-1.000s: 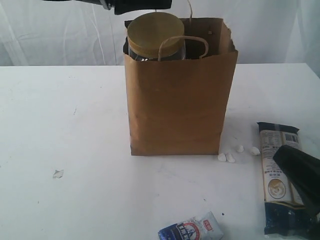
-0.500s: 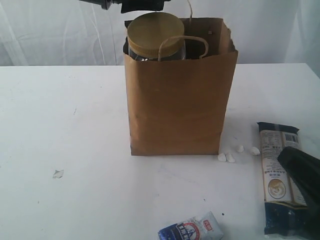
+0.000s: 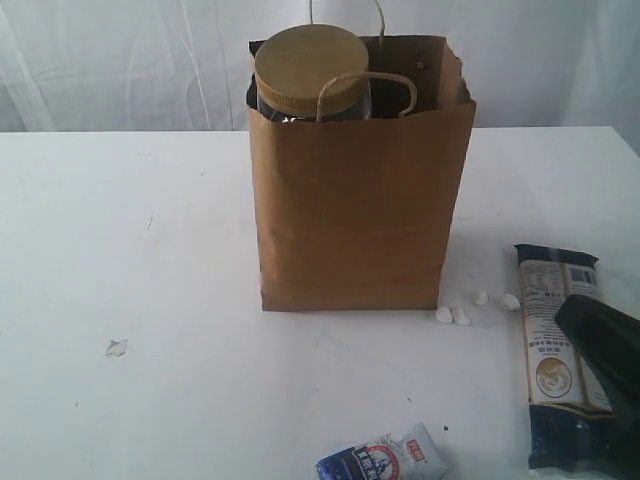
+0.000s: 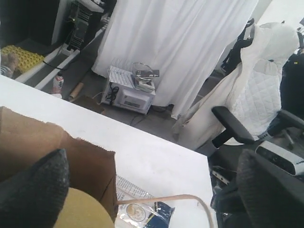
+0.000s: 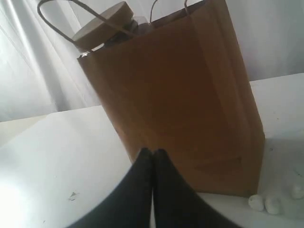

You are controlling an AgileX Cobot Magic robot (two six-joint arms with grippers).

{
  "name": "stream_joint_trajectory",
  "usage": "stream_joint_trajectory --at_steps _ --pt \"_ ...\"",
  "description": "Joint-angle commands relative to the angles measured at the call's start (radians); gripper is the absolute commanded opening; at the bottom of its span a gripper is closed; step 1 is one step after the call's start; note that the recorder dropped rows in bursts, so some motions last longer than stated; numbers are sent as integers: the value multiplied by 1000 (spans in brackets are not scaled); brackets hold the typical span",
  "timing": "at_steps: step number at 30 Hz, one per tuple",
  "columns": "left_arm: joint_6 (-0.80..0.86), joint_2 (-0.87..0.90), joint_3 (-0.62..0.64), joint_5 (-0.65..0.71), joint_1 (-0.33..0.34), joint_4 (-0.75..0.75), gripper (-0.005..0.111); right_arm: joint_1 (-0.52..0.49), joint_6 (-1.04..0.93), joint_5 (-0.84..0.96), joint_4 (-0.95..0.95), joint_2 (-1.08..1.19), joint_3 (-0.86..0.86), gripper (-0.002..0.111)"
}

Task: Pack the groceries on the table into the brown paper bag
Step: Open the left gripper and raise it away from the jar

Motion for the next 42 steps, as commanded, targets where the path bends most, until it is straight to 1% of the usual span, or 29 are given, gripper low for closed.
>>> stream_joint_trajectory --at_steps 1,4,5,7,8,9,10,12,15,16,17,18,19,21,23,25,27,29,31,34,35,39,41,42 --pt "17 -78 -6 94 0 72 82 -9 -3 -13 -6 3 -4 0" --pt "13 -131 -6 94 0 210 59 -9 -3 -15 -6 3 -4 0" --pt "13 -157 -6 94 0 287 46 -9 -3 -15 -6 3 -4 0" --pt "13 -188 -6 94 0 400 28 -9 -3 -15 -6 3 -4 0" --pt "13 -206 -6 92 0 488 15 -9 -3 -12 -6 3 -4 0" --pt "13 -224 -6 71 0 540 6 -9 -3 -12 -6 3 -4 0" --pt "1 -243 -6 41 0 600 0 -9 -3 -9 -6 3 -4 0" --pt "-72 -275 -6 -31 0 698 0 -9 -3 11 -1 3 -4 0" --pt "-232 -323 -6 -199 0 878 0 -9 -3 67 10 3 -4 0" --pt "-340 -339 -6 -280 0 959 0 -9 -3 86 16 3 -4 0" --pt "-488 -351 -4 -363 0 1059 0 -9 -3 102 29 3 -4 0" --pt "-624 -360 -4 -417 9 1140 0 -9 -3 115 38 3 -4 0" --pt "-798 -367 -4 -468 22 1239 0 -9 -3 128 49 3 -4 0" --pt "-1102 -372 -4 -500 53 1411 0 -9 -3 150 58 3 -5 0" --pt "-1299 -371 -4 -472 76 1588 0 -9 -6 171 58 3 -9 0" --pt "-1370 -373 -4 -411 88 1735 0 -9 -31 199 55 3 -19 0" --pt "-1372 -379 -4 -335 97 1847 0 -9 -103 232 55 3 -26 0" --pt "-1368 -393 0 -284 97 1920 0 -9 -143 267 55 3 -31 0" --pt "-1368 -426 34 -307 97 1959 0 -9 -137 307 55 3 -33 0" --pt "-1366 -519 164 -416 97 1956 0 -9 -135 376 57 3 -33 0" --pt "-1366 -559 240 -478 97 1956 0 -9 -129 399 59 3 -33 0" --pt "-1375 -733 645 -851 97 1976 0 -9 -111 434 85 3 -38 0" --pt "-1401 -809 819 -971 97 1973 0 -9 -111 422 85 3 -50 0" --pt "-1433 -845 905 -1001 97 1973 0 -9 -111 414 85 3 -62 0"
